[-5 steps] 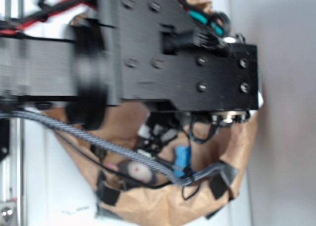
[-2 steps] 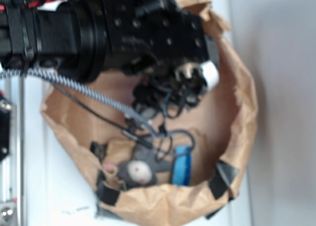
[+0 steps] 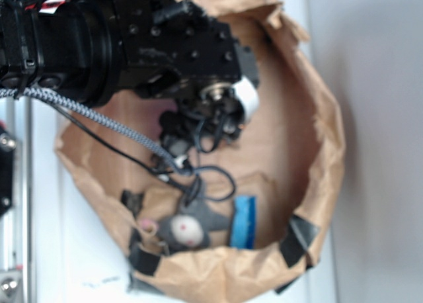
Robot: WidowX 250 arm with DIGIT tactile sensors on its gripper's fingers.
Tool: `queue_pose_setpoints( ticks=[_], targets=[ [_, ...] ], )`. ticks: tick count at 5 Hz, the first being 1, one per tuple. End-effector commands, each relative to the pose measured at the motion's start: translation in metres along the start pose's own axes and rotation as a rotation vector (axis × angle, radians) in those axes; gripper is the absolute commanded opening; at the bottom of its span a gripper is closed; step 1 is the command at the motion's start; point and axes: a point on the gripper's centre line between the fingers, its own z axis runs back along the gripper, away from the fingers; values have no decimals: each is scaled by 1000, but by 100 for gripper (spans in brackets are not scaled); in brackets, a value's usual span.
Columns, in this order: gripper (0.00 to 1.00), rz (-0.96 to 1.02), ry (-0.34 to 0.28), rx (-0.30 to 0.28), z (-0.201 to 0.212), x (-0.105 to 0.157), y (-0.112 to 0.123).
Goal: Grab the wood chip.
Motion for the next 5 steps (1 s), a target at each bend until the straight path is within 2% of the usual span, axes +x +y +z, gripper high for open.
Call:
queue_pose_setpoints(
  ticks=[1,3,4,5],
  targets=[
    [100,-31,-26,84,-15,17,-8],
    [100,-4,0,103,-21,33,-21],
    [0,34,-15,135,-19,36,-24],
    [0,35,-23,130,-19,37,-22]
  ],
)
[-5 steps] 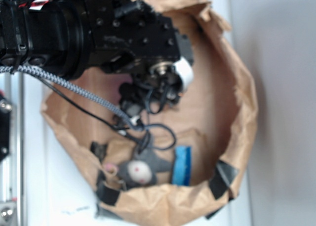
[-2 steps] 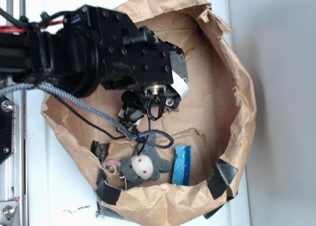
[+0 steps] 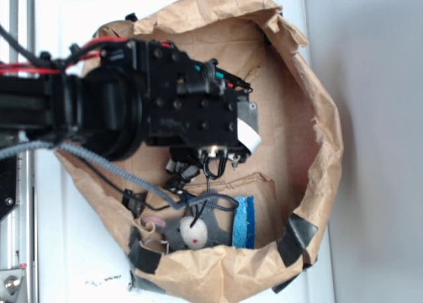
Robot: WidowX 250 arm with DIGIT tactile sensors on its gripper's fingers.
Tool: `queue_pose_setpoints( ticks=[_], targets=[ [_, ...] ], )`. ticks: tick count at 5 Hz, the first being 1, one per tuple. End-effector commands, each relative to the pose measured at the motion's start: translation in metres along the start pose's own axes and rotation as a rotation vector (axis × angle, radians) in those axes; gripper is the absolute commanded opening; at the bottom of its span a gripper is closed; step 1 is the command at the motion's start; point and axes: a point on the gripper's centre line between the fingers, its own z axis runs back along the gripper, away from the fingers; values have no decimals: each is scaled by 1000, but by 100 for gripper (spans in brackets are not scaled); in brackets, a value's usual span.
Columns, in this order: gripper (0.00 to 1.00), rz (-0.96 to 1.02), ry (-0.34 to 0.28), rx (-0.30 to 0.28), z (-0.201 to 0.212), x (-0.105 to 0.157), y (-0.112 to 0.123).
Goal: Grab the wood chip.
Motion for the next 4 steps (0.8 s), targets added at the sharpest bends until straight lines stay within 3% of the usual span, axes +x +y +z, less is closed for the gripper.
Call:
queue_pose_setpoints(
  ticks=[1,4],
  targets=[
    [0,-3,-70,19,8,15,-3],
    [0,39,-111,-25,33,7,4]
  ],
)
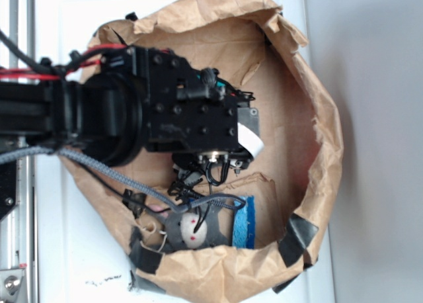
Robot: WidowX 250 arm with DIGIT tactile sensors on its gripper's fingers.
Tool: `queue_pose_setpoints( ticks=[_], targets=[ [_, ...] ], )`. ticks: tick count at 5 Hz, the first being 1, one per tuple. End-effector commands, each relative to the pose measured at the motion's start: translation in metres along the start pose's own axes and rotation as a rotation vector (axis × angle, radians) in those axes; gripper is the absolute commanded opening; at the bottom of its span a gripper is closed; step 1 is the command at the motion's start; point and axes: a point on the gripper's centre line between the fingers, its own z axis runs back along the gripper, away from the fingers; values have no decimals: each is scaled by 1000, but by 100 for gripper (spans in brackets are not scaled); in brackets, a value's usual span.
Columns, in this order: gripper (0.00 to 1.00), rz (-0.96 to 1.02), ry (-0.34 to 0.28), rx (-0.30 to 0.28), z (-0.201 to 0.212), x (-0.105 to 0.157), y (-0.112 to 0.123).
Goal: Grab the wood chip.
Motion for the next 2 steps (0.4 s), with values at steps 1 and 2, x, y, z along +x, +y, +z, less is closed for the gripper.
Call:
queue_pose_setpoints(
  ticks=[1,2],
  targets=[
    [0,83,-123,-48,75,-9,10],
    [0,168,-146,-90,114,-21,15]
  ],
)
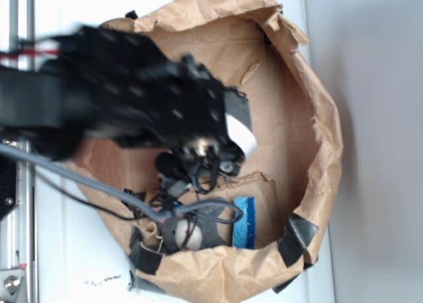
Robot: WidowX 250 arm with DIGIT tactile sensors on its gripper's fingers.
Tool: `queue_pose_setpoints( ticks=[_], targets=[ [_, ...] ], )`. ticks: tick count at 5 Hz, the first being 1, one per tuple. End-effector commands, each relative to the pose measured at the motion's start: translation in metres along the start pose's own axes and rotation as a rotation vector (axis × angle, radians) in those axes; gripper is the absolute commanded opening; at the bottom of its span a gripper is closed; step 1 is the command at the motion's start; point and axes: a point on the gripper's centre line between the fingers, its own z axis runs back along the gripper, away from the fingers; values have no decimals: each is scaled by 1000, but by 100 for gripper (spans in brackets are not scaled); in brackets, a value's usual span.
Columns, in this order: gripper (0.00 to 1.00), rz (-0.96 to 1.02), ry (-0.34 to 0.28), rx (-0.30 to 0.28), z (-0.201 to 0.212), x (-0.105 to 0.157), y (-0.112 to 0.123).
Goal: Grab the wood chip.
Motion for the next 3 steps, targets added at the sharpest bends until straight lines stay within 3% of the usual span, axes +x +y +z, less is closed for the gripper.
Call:
queue_pose_setpoints(
  ticks=[1,2,3],
  targets=[
    [0,168,-142,-14,91,-10,6],
    [0,210,-192,-46,112,-16,-2],
    [0,243,-198,-30,124,-18,-10]
  ],
)
